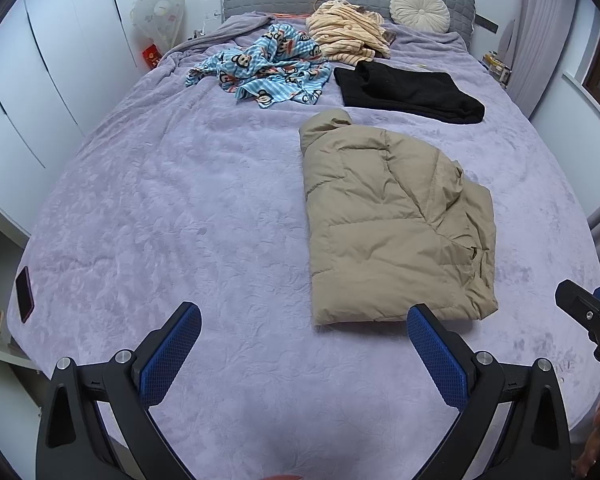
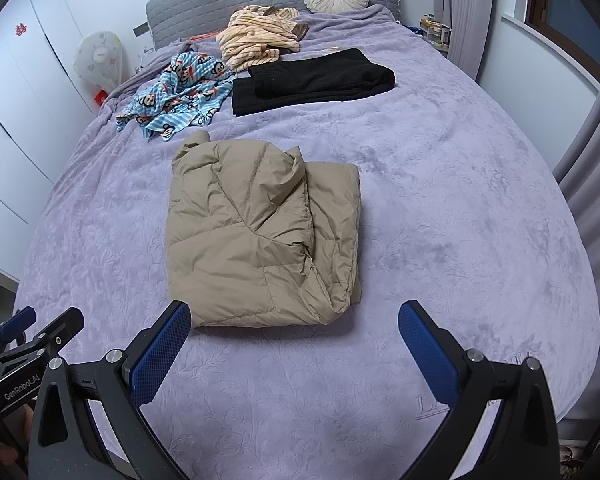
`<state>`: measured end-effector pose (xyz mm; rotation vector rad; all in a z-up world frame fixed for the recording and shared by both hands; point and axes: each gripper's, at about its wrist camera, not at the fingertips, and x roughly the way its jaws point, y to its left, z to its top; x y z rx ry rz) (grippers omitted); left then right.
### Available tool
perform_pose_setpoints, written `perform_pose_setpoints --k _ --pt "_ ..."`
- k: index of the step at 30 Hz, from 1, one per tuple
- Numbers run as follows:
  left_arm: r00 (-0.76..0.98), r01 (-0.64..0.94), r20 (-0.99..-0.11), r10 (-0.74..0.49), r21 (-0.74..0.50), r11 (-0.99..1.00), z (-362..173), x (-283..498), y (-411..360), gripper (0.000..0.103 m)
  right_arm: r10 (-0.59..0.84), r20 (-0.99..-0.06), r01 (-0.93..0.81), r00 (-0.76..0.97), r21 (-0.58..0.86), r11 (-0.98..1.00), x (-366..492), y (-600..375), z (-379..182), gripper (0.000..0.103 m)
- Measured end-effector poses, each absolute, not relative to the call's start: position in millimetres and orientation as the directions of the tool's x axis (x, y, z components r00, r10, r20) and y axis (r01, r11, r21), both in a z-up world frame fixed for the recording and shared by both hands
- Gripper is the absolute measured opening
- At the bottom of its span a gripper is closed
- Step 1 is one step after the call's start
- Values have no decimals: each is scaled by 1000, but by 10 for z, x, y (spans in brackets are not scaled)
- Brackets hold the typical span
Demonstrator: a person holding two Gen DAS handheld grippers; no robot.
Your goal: Fold large clothes
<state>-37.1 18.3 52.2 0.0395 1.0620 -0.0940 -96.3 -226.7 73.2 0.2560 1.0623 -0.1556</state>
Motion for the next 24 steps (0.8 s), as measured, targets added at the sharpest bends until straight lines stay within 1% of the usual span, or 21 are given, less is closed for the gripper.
perform_pose_setpoints --k 24 --pt "492 98 -869 -56 -9 995 526 -376 196 103 -2 -879 243 477 129 961 -978 -2247 733 103"
